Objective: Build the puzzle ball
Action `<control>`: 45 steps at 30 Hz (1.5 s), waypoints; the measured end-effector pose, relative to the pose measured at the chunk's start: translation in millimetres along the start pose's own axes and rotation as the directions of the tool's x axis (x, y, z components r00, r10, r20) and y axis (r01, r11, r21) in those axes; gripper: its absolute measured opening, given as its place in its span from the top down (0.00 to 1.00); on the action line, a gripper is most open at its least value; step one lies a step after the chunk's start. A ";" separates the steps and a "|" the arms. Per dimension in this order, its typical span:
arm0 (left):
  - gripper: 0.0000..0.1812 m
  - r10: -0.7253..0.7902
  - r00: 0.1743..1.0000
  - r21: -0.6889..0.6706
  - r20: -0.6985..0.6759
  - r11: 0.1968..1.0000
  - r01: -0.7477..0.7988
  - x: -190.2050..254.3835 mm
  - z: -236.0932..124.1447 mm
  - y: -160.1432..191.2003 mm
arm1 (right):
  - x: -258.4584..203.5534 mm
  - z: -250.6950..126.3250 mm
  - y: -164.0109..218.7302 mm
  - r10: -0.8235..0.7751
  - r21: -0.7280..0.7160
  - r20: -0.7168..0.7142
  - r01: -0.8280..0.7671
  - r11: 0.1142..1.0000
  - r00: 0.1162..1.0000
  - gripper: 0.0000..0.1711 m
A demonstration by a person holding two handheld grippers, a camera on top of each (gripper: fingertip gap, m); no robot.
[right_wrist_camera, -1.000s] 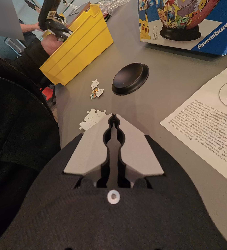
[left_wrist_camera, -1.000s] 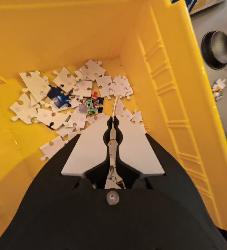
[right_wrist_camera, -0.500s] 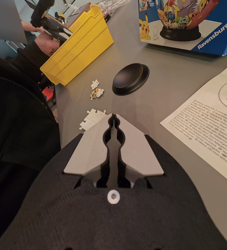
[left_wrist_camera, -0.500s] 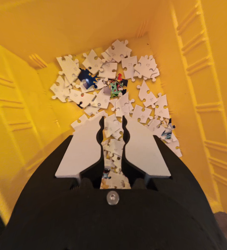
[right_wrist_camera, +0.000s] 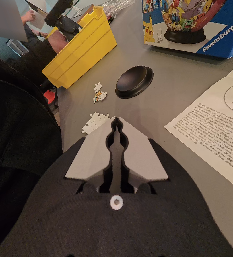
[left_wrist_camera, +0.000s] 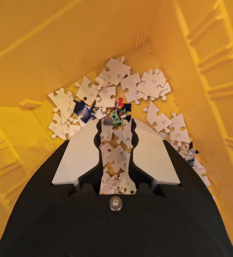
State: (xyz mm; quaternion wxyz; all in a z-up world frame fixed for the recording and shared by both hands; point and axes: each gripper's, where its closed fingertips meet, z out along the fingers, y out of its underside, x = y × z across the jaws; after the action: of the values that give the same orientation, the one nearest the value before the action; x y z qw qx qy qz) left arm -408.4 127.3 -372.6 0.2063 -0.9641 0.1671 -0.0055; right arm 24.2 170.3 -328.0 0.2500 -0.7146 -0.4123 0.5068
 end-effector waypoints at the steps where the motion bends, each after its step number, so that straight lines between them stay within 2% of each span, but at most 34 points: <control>1: 0.77 -0.005 1.000 0.001 -0.012 1.000 0.005 1.0 1.5 -1.1 | 0.0 -0.1 -0.1 0.001 0.001 0.001 -0.001 1.000 1.000 1.00; 4: 0.78 -0.020 1.000 -0.005 -0.020 1.000 0.020 -0.1 2.5 -1.7 | 0.0 -0.4 -0.5 0.001 0.003 0.001 -0.001 1.000 1.000 1.00; 6: 0.83 -0.012 1.000 0.003 -0.010 1.000 0.012 -1.6 1.8 -2.1 | -0.1 -0.5 -0.6 0.002 0.004 0.003 -0.002 1.000 1.000 1.00; 14: 0.84 -0.040 0.999 0.052 0.004 0.998 0.040 -3.9 -9.5 -1.1 | -0.2 -0.7 -0.7 0.001 0.005 0.003 -0.001 1.000 1.000 1.00; 21: 0.84 -0.202 0.952 0.232 -0.231 0.939 0.256 6.0 -48.0 -8.8 | -0.3 -0.6 -0.7 0.001 0.006 0.004 -0.001 1.000 1.000 1.00; 24: 0.84 -0.210 0.902 0.359 -0.377 0.865 0.351 14.5 -76.6 -21.6 | -0.2 -0.6 -0.7 0.000 0.005 0.003 0.000 1.000 1.000 1.00; 28: 0.84 -0.135 0.814 0.520 -0.564 0.708 0.477 23.6 -128.2 -42.1 | -0.4 -0.4 -0.6 -0.001 0.004 0.003 0.001 1.000 1.000 1.00; 31: 0.84 -0.023 0.681 0.559 -0.732 0.550 0.621 28.1 -170.9 -53.1 | -0.6 -0.7 -0.8 -0.002 0.006 0.004 0.002 1.000 1.000 1.00; 34: 0.84 0.056 0.586 0.541 -0.808 0.463 0.702 27.9 -190.5 -53.8 | -0.9 -1.2 -1.3 -0.004 0.010 0.006 0.004 1.000 1.000 1.00; 36: 0.84 0.102 0.548 0.534 -0.830 0.429 0.729 28.9 -200.4 -53.3 | -1.0 -1.4 -1.6 -0.004 0.012 0.007 0.004 1.000 1.000 1.00; 40: 0.84 0.130 0.531 0.534 -0.838 0.396 0.747 26.2 -208.7 -51.2 | -1.1 -1.5 -1.9 -0.004 0.014 0.008 0.004 1.000 1.000 1.00; 44: 0.84 0.113 0.532 0.528 -0.839 0.403 0.747 24.8 -206.1 -49.1 | -1.1 -1.7 -2.2 -0.005 0.016 0.008 0.005 1.000 1.000 1.00; 45: 0.84 0.072 0.562 0.535 -0.824 0.426 0.730 24.1 -198.8 -49.3 | -1.2 -1.7 -2.2 -0.005 0.016 0.008 0.005 1.000 1.000 1.00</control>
State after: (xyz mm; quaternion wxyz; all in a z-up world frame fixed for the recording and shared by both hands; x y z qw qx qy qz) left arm -385.7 83.1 -172.4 0.5519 -0.6453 -0.0094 -0.5281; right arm 24.8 170.6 -325.1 0.2553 -0.7096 -0.4111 0.5122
